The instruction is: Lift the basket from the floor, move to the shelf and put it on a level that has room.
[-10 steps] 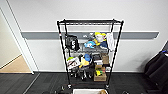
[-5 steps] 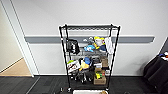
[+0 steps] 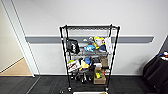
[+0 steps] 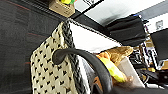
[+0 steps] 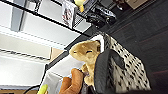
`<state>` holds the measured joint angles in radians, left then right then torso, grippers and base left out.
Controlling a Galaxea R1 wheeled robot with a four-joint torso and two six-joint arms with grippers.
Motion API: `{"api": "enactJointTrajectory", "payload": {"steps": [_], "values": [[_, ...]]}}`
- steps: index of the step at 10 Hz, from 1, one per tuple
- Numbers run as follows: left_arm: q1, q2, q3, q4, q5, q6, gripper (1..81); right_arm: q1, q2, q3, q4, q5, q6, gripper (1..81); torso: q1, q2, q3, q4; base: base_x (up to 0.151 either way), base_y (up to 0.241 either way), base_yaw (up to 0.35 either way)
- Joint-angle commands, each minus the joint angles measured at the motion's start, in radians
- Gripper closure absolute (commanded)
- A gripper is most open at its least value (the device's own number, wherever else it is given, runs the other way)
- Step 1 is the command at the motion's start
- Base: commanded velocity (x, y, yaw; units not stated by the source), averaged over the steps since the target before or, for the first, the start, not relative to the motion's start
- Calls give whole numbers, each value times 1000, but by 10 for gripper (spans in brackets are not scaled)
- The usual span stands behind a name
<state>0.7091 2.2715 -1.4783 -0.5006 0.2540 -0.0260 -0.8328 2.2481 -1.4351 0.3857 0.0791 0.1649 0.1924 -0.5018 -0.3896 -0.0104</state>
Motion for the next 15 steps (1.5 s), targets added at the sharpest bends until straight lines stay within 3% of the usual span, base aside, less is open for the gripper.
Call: {"api": "enactJointTrajectory", "payload": {"steps": [1, 2, 3, 5, 9, 10, 15], "values": [[-141, -32, 29, -21, 30, 9, 811, 126, -40, 30, 5, 2, 2, 811, -63, 98, 0, 0, 0, 0, 0], [-139, -32, 29, -21, 30, 9, 811, 122, -40, 29, 5, 2, 1, 811, -85, 132, 0, 0, 0, 0, 0], [-138, -32, 29, -21, 30, 9, 811, 117, -40, 29, 5, 2, 1, 811, -42, 66, 0, 0, 0, 0, 0], [-132, -32, 26, -21, 31, 9, 811, 108, -40, 29, 5, 2, -1, 811, -58, 90, 57, 0, 0, 0, 0], [-101, -36, 23, -9, 37, 21, 811, 82, -37, 27, 5, 2, -1, 811, -64, 99, 119, 0, 0, 0, 0], [-93, -38, 23, -7, 37, 23, 811, 76, -36, 27, 5, 4, -1, 811, -65, 99, 93, 0, 0, 0, 0], [-63, -39, 23, 14, 34, 27, 811, 51, -22, 15, 5, 4, -2, 811, -66, 99, 107, 0, 0, 0, 0]]}}
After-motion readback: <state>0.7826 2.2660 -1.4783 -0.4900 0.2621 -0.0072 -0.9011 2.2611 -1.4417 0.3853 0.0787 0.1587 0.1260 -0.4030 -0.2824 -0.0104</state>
